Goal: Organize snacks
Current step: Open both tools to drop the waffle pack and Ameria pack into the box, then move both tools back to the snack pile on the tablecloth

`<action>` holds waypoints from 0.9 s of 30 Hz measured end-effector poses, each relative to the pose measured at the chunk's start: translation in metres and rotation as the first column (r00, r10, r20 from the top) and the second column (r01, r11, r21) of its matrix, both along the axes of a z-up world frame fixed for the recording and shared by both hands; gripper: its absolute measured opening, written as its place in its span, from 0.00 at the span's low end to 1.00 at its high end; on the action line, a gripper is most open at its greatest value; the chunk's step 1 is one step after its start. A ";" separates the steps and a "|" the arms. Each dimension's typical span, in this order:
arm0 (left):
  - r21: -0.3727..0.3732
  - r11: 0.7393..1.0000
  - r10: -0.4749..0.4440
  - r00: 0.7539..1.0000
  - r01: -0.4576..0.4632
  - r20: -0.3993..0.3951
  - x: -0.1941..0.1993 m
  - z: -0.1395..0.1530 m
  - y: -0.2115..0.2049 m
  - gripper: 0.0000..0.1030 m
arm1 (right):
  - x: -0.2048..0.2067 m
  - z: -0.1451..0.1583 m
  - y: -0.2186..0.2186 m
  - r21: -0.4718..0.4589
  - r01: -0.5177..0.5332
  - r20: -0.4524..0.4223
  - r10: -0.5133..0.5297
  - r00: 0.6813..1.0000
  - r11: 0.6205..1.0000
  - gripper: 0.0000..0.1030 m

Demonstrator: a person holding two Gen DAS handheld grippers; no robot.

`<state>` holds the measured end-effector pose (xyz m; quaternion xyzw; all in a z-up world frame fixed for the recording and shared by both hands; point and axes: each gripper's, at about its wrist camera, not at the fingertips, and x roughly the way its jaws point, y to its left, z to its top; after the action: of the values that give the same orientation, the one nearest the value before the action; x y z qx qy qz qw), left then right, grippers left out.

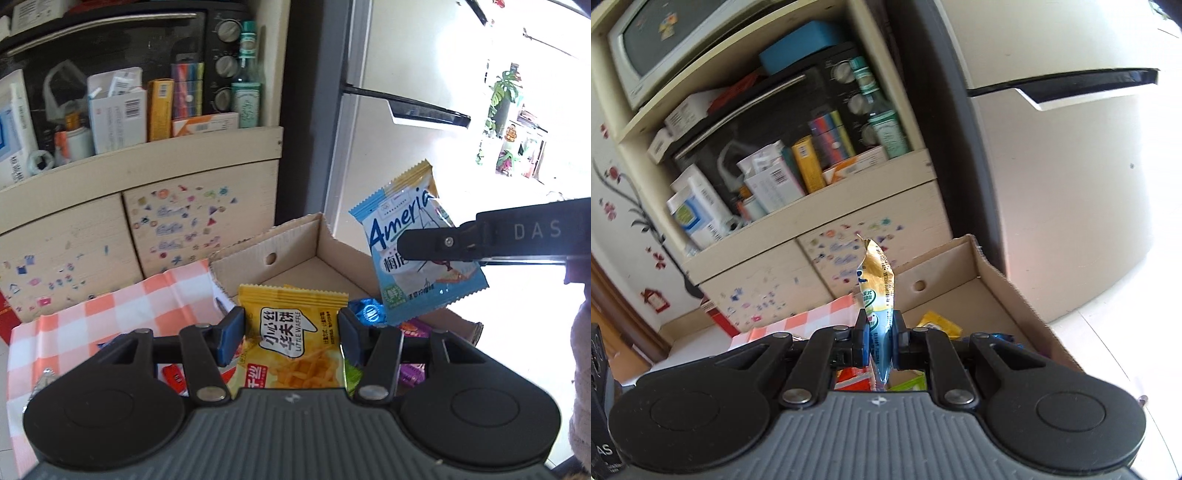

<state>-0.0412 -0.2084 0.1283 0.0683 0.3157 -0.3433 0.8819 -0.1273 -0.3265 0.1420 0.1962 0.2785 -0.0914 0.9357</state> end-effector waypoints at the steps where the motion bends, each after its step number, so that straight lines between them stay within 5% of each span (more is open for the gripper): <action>1: -0.004 1.000 -0.003 1.000 0.003 -0.006 0.002 -0.002 -0.006 0.52 | 0.001 -0.001 -0.002 0.005 0.010 -0.004 -0.010 1.000 1.000 0.14; 8: -0.013 0.999 -0.039 0.996 0.039 -0.080 0.011 -0.027 -0.049 0.54 | 0.007 -0.011 -0.018 0.034 0.097 -0.046 -0.096 0.994 0.995 0.15; 11: 0.026 0.999 -0.041 0.996 0.043 -0.079 0.010 -0.032 -0.058 0.74 | 0.008 -0.014 -0.025 0.060 0.139 -0.051 -0.136 0.989 0.988 0.21; 14: 0.023 0.998 -0.061 0.994 0.063 -0.089 0.011 -0.028 -0.053 0.79 | 0.007 -0.012 -0.027 0.081 0.148 -0.029 -0.146 0.989 0.986 0.34; 17: 0.031 0.998 -0.054 0.992 0.058 -0.116 0.018 -0.022 -0.043 0.81 | 0.008 -0.011 -0.023 0.074 0.141 -0.007 -0.140 0.990 0.987 0.63; 27: 0.091 0.996 0.031 0.991 -0.019 -0.130 0.041 -0.019 0.033 0.84 | 0.028 -0.015 0.005 0.055 0.024 0.006 -0.024 1.000 0.998 0.87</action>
<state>-0.0001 -0.1755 0.1093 0.0810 0.3890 -0.3216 0.8595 -0.0992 -0.3219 0.1269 0.2252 0.2756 -0.0945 0.9297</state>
